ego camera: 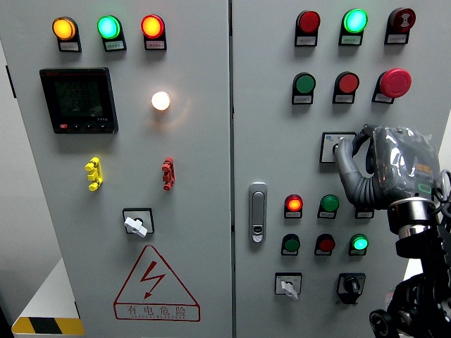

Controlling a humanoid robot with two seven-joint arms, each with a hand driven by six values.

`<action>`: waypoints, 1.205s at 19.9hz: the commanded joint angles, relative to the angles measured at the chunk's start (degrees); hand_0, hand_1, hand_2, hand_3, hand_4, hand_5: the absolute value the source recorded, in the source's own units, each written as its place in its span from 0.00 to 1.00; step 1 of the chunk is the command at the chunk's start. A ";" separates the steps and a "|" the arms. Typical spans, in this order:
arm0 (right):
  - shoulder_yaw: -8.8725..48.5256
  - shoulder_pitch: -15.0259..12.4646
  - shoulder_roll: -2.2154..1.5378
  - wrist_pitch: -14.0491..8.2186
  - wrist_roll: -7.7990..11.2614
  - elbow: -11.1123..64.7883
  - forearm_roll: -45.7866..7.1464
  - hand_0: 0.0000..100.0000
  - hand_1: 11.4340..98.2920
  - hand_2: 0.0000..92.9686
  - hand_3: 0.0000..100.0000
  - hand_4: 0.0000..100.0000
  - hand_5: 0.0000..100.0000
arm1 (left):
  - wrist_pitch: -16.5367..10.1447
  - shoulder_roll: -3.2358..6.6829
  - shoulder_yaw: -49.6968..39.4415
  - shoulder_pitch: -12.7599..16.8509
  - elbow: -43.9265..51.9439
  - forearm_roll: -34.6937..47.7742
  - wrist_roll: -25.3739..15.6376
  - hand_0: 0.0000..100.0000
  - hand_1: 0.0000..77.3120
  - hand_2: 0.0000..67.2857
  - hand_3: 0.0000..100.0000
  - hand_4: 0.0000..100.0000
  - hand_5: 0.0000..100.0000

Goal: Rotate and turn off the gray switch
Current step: 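Open the right hand and pull it back from the switch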

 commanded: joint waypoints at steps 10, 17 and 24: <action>-0.08 -7.56 0.17 -0.02 0.45 10.20 0.26 0.83 0.18 0.52 0.69 0.57 0.86 | 0.00 0.00 0.00 0.00 0.00 0.04 0.00 0.00 0.00 0.20 0.18 0.10 0.12; 0.01 -12.75 0.17 0.60 3.26 17.32 0.35 0.41 0.22 0.35 0.44 0.31 0.54 | 0.00 0.00 0.00 0.00 0.00 0.04 0.00 0.00 0.00 0.20 0.18 0.10 0.12; -0.08 -15.12 0.08 0.60 5.99 20.84 0.09 0.00 0.34 0.21 0.28 0.16 0.37 | 0.00 0.00 0.00 0.00 0.00 0.04 0.00 0.00 0.00 0.20 0.18 0.09 0.12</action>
